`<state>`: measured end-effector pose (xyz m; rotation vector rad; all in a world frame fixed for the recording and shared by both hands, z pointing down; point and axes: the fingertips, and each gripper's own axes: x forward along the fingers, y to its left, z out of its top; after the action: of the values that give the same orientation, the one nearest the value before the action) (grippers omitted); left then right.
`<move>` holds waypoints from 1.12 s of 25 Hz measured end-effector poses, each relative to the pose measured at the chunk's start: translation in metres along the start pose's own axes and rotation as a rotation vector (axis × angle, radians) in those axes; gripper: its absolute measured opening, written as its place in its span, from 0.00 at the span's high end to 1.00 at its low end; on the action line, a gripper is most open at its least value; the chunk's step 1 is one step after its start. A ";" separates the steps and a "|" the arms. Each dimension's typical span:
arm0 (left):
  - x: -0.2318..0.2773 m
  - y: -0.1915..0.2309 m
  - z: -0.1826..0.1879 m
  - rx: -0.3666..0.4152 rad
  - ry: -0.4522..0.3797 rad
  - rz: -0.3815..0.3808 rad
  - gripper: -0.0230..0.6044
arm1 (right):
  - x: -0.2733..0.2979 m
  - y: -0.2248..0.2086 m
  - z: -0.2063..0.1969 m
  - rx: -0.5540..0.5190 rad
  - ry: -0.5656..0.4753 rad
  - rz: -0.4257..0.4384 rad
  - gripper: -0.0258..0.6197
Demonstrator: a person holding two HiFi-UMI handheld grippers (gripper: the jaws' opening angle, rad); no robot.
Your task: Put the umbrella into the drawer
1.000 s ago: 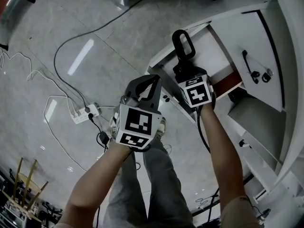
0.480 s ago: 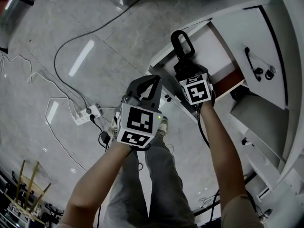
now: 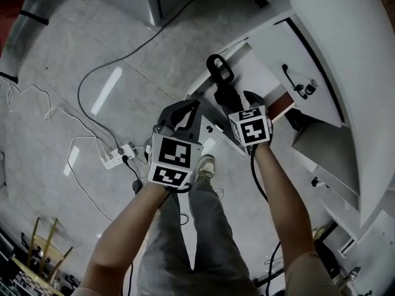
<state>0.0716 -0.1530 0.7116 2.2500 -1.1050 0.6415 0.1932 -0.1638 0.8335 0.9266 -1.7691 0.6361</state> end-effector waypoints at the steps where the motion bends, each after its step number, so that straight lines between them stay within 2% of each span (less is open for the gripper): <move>1: -0.006 -0.002 0.009 -0.005 -0.004 0.001 0.95 | -0.012 0.000 0.009 0.001 -0.023 -0.007 0.47; 3: -0.021 -0.005 0.028 -0.004 -0.017 0.002 0.95 | -0.040 0.001 0.028 0.007 -0.072 -0.023 0.50; 6: -0.044 -0.014 0.059 0.021 -0.038 0.003 0.95 | -0.088 0.002 0.057 0.018 -0.151 -0.049 0.61; 8: -0.060 -0.021 0.078 0.031 -0.051 0.003 0.95 | -0.121 0.003 0.072 0.025 -0.203 -0.069 0.72; 12: -0.099 -0.026 0.120 0.045 -0.083 0.011 0.95 | -0.188 0.005 0.099 0.048 -0.280 -0.101 0.80; 16: -0.144 -0.037 0.160 0.061 -0.131 0.005 0.95 | -0.258 0.013 0.124 0.049 -0.340 -0.126 0.84; 21: -0.199 -0.051 0.218 0.123 -0.208 0.007 0.95 | -0.354 0.022 0.171 0.053 -0.463 -0.151 0.90; 28: -0.285 -0.072 0.288 0.149 -0.311 0.026 0.95 | -0.478 0.046 0.217 0.091 -0.619 -0.122 0.93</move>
<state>0.0242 -0.1452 0.3031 2.5292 -1.2710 0.4021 0.1398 -0.1620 0.3097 1.3883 -2.2098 0.3703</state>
